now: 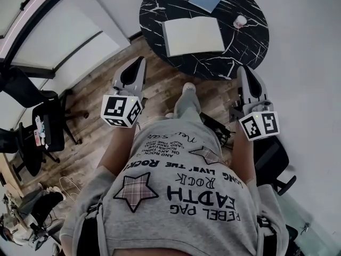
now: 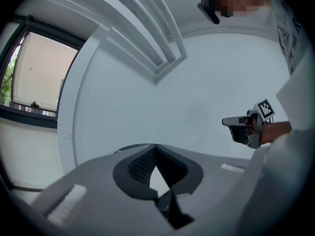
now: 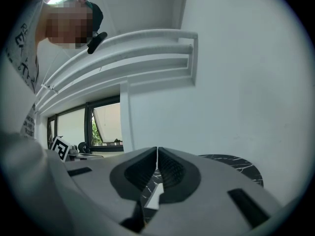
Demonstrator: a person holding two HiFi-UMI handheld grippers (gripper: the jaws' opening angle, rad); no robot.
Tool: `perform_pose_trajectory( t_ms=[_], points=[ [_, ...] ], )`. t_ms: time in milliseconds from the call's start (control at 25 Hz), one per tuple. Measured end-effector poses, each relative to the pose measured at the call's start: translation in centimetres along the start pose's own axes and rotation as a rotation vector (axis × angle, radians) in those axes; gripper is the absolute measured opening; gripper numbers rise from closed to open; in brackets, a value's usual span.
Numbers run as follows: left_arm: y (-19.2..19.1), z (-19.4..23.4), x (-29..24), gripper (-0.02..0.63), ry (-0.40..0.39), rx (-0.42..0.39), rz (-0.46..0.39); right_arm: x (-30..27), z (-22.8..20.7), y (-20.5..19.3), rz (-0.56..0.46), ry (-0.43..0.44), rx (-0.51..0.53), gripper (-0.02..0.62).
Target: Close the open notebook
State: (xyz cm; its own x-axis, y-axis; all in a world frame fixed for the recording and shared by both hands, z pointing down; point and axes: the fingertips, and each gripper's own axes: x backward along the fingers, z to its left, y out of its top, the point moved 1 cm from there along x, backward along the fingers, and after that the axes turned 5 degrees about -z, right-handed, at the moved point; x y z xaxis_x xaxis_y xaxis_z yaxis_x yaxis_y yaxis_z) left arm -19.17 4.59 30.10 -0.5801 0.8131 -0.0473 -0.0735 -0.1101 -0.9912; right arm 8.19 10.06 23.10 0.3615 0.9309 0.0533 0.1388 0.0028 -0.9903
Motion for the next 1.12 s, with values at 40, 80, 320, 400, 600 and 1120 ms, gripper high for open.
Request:
perform_pose_trajectory(
  t_ms=[40,80,320,400,600,1120],
  points=[
    [0.4,0.1,-0.9,0.009,-0.001,-0.006,-0.004,-0.7,-0.7,0.3,-0.006,0.001,0.0,0.017],
    [0.7,0.3,-1.8,0.009,-0.001,-0.011,-0.008,-1.5,-1.4,0.5,-0.011,0.003,0.0,0.017],
    [1.1,1.6,-6.9,0.009,0.027,-0.009,-0.004,-6.1,-4.9,0.2,0.016,0.06,-0.001,0.017],
    [0.8,1.8,-8.6,0.009,0.033,-0.001,0.008,-7.8,-5.9,0.1,0.027,0.083,-0.001,0.015],
    [0.7,2.4,-12.4,0.009,0.062,-0.004,0.027,-12.0,-9.1,0.3,0.051,0.126,-0.008,0.017],
    [0.0,3.5,-18.6,0.009,0.16,-0.022,0.038,-17.9,-15.8,-1.0,0.078,0.203,-0.022,0.017]
  ],
)
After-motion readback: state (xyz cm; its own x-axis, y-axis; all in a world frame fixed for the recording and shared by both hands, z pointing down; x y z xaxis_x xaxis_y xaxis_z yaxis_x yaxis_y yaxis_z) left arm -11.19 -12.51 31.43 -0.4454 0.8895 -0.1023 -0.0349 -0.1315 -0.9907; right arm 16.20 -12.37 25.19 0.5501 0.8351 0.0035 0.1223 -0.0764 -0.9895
